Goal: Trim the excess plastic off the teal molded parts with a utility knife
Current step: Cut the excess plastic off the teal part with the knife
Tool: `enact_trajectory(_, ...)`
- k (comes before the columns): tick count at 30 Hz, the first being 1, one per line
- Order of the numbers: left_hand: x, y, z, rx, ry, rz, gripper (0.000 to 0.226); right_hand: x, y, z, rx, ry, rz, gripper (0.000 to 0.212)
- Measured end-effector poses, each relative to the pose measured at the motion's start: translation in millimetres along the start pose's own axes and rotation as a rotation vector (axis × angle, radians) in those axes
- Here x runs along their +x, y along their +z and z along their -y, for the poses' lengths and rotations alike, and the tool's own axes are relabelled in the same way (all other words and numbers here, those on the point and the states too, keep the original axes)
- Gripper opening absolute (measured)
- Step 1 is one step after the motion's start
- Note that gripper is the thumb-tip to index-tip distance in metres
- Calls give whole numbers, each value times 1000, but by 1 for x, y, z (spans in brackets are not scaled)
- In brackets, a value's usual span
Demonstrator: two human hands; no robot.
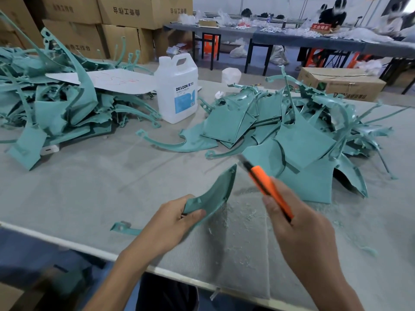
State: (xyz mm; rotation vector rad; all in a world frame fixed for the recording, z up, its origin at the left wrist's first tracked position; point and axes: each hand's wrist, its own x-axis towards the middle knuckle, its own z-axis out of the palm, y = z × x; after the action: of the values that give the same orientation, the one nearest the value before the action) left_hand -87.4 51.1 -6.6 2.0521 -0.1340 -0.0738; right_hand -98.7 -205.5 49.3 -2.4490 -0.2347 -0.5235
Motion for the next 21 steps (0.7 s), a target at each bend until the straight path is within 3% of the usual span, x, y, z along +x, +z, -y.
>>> enact_trajectory(4,-3,4,-23,66,52,88,16,8,-1,-6,608,347,40,43)
enact_trajectory(6,-6,7,-33,126,169,86,30,11,1,-10,864,528,83,46)
enact_trajectory(8,-8,9,-42,248,281,50,39,9,5,-15,1015,648,142,49)
enact_trajectory(10,-9,12,-45,330,332,26,51,4,11,-19,1140,721,241,36)
enact_trajectory(12,-10,15,-45,320,353,7,55,-4,19,-21,1252,758,323,18)
enact_trajectory(14,-9,21,-45,284,387,-59,62,-10,27,-20,1314,772,323,19)
enact_trajectory(16,-9,32,-42,87,348,-195,65,-12,35,-23,1331,750,215,28)
enact_trajectory(19,-11,51,-44,-557,72,-324,17,-13,43,-22,1305,664,66,46)
enact_trajectory(21,-13,61,-38,-727,-47,-323,32,-15,47,-23,1266,597,22,65)
